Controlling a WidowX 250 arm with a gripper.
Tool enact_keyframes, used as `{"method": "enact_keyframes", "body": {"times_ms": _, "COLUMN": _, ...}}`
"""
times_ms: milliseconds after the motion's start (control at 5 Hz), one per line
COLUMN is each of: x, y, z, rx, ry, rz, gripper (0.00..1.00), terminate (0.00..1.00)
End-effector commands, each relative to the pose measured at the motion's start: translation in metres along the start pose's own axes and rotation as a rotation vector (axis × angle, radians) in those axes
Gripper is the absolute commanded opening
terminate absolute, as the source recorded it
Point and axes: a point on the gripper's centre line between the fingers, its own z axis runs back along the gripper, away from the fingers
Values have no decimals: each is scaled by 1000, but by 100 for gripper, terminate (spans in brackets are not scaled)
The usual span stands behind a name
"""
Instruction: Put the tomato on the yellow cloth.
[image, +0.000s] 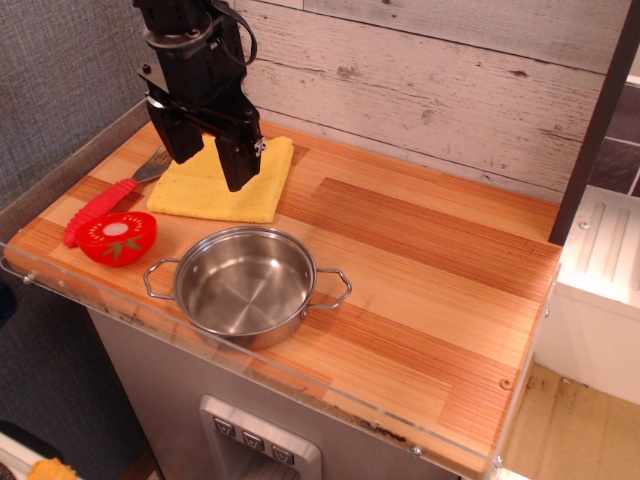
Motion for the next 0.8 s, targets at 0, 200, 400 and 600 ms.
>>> {"method": "enact_keyframes", "body": {"times_ms": 0, "x": 0, "y": 0, "z": 0, "rx": 0, "ry": 0, "rz": 0, "gripper": 100, "terminate": 0}}
{"method": "enact_keyframes", "body": {"times_ms": 200, "x": -24, "y": 13, "z": 8, "rx": 27, "ry": -2, "rz": 27, "gripper": 100, "terminate": 0}}
{"method": "enact_keyframes", "body": {"times_ms": 400, "x": -49, "y": 27, "z": 14, "rx": 36, "ry": 4, "rz": 70, "gripper": 100, "terminate": 0}}
{"method": "enact_keyframes", "body": {"times_ms": 600, "x": -64, "y": 34, "z": 20, "rx": 44, "ry": 2, "rz": 90, "gripper": 100, "terminate": 0}}
